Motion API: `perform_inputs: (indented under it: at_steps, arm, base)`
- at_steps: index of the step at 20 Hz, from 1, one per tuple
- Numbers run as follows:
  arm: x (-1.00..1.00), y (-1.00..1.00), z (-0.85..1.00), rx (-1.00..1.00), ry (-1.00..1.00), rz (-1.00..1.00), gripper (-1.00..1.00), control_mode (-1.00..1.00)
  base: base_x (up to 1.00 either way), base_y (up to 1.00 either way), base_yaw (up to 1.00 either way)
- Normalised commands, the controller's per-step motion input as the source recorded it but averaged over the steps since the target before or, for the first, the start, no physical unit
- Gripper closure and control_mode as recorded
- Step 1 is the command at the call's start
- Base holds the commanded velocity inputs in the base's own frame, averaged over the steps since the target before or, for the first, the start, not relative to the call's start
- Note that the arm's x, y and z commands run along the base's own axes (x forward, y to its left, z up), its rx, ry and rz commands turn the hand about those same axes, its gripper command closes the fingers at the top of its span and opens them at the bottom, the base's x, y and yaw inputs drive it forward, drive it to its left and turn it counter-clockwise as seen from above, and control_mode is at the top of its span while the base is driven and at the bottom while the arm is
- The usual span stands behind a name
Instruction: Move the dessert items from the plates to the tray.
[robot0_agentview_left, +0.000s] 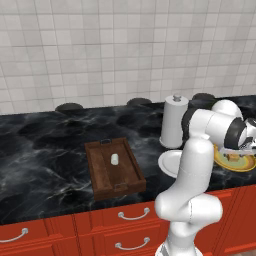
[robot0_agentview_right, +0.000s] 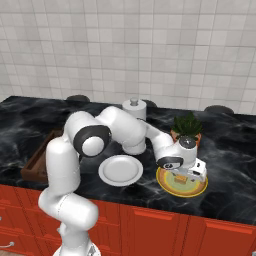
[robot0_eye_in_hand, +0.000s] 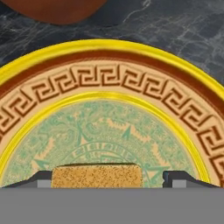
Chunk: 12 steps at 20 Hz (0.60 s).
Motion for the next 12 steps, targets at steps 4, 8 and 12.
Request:
perform_inputs:
  at_steps: [4, 8, 12]
  arm:
    - [0.00, 0.02, 0.01, 0.00, 0.00, 0.00, 1.00, -1.00]
    - [0.00, 0.26, 0.68, 0.00, -0.03, -0.02, 1.00, -1.00]
    - [0.00, 0.47, 1.00, 0.02, -0.14, -0.01, 1.00, -1.00]
  base:
    - [0.00, 0.00, 0.00]
    - [0.00, 0.00, 0.00]
    - [0.00, 0.00, 0.00]
